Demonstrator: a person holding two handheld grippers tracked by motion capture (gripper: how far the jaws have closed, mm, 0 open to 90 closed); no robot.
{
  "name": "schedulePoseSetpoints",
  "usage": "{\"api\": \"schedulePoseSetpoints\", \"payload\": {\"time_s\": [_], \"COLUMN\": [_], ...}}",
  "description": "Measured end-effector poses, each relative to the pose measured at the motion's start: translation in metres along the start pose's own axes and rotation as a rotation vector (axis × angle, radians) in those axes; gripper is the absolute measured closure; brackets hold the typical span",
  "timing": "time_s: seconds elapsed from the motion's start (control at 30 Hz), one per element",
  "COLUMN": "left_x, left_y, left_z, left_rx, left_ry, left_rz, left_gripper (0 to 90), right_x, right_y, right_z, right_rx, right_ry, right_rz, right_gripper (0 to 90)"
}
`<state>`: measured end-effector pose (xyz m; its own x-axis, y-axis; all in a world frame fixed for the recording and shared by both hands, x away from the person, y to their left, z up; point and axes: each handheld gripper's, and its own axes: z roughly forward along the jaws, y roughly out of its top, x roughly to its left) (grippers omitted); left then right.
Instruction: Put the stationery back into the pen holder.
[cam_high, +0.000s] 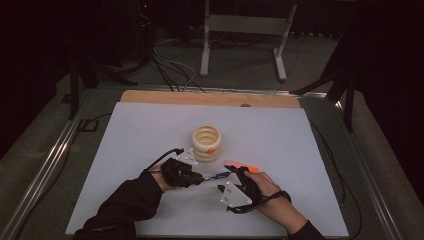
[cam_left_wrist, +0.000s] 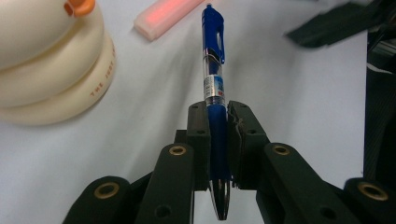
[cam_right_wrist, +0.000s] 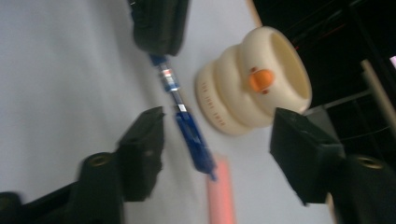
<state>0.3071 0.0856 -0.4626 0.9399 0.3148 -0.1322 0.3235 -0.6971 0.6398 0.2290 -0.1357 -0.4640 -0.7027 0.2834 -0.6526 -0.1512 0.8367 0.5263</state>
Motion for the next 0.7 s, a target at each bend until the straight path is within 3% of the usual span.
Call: {"api": "schedulePoseSetpoints", "payload": {"time_s": [0.3, 0.57, 0.67, 0.7], "left_x": [-0.004, -0.007, -0.007, -0.008], "left_y": [0.007, 0.009, 0.009, 0.009], "left_z": [0.004, 0.006, 0.007, 0.008], "left_rx": [-0.012, -0.012, -0.018, -0.018], "left_ry": [-0.013, -0.029, -0.038, -0.041], "left_rz": [0.005, 0.007, 0.002, 0.005], "left_gripper": [81.0, 81.0, 81.0, 81.0], "right_x": [0.018, 0.028, 0.03, 0.03], "right_y": [0.006, 0.009, 0.01, 0.01], "right_z": [0.013, 0.023, 0.025, 0.026], "right_rx": [0.055, 0.112, 0.122, 0.131], "right_ry": [-0.04, -0.048, -0.054, -0.058], "right_rz": [-0.161, -0.273, -0.283, -0.307], "right_gripper": [51.4, 64.5, 69.0, 69.7]}}
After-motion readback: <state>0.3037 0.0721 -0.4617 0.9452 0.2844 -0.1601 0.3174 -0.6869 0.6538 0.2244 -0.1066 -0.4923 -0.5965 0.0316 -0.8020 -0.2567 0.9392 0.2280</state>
